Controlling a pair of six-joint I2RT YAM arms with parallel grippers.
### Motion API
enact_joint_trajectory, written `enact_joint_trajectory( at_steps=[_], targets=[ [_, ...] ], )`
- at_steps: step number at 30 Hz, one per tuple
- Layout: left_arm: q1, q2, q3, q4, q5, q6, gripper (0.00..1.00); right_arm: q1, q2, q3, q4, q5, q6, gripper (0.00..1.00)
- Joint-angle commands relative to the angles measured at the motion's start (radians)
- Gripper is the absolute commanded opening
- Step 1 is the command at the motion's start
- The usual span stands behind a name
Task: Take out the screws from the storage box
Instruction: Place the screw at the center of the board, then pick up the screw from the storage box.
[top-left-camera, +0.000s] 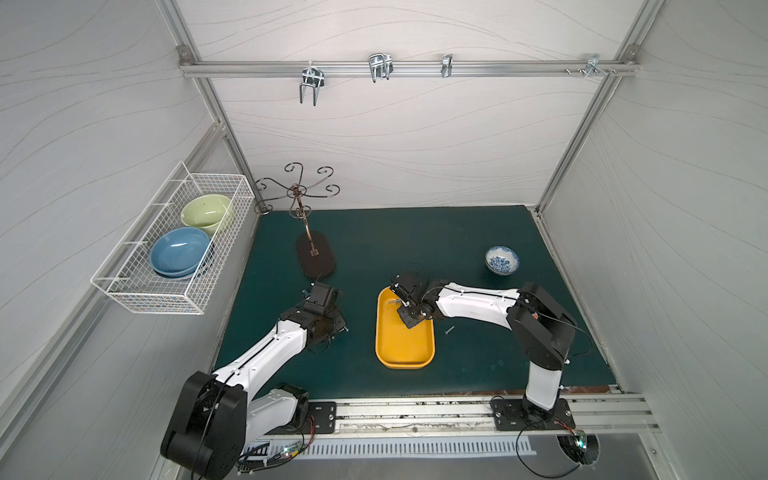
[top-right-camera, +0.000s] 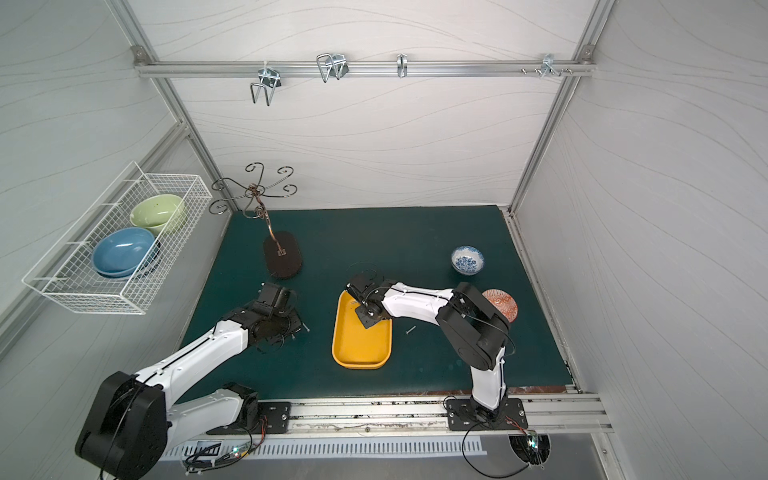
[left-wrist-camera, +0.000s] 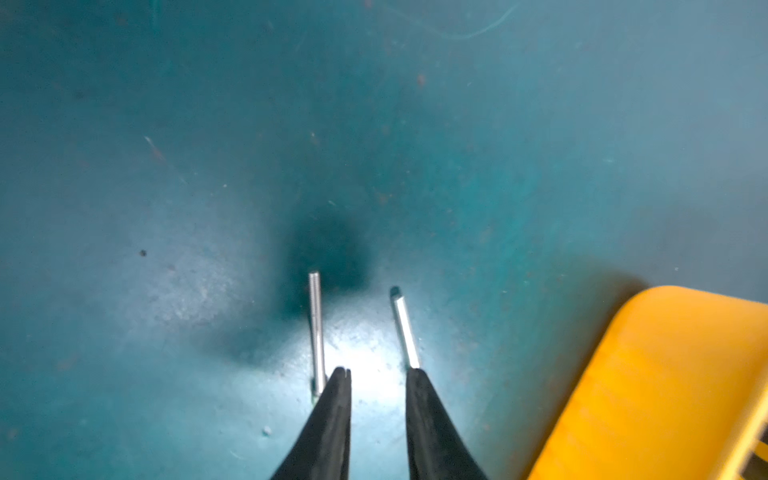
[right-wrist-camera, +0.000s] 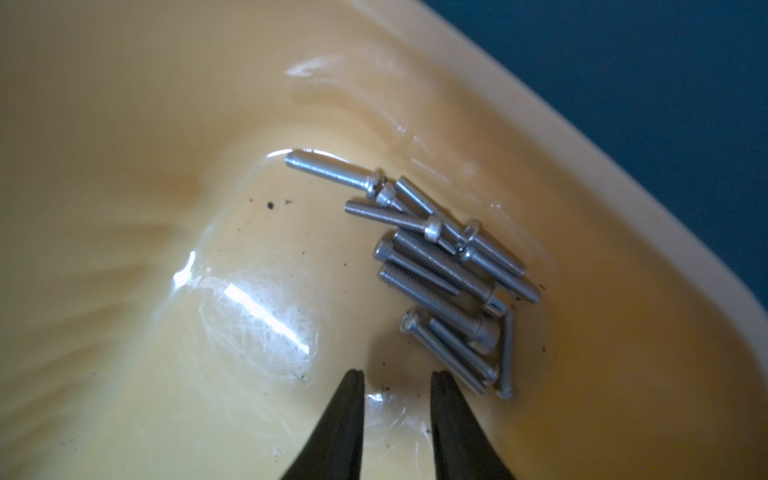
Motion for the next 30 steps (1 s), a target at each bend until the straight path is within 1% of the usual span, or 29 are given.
enact_joint_trajectory(
  at_steps=[1,11,16,20,27,30],
  targets=[
    [0.004,-0.031,-0.002,0.012,-0.014,0.004,0.29,-0.007,0.030,0.028,-0.049,0.028,-0.007,0.31],
    [0.005,-0.038,-0.005,0.015,-0.015,0.004,0.29,-0.007,0.055,0.056,-0.078,0.069,-0.010,0.32],
    [0.005,-0.038,-0.005,0.016,-0.016,0.003,0.29,-0.007,0.052,0.058,-0.076,0.070,-0.012,0.33],
    [0.005,-0.040,-0.007,0.019,-0.016,0.004,0.29,-0.007,0.085,0.074,-0.086,0.069,-0.013,0.33],
    [0.005,-0.038,-0.008,0.024,-0.013,0.003,0.29,0.009,0.092,0.044,-0.079,0.040,0.005,0.27],
    [0.005,-0.042,-0.009,0.025,-0.012,0.002,0.29,0.020,0.080,0.026,-0.076,0.040,0.020,0.21]
  ],
)
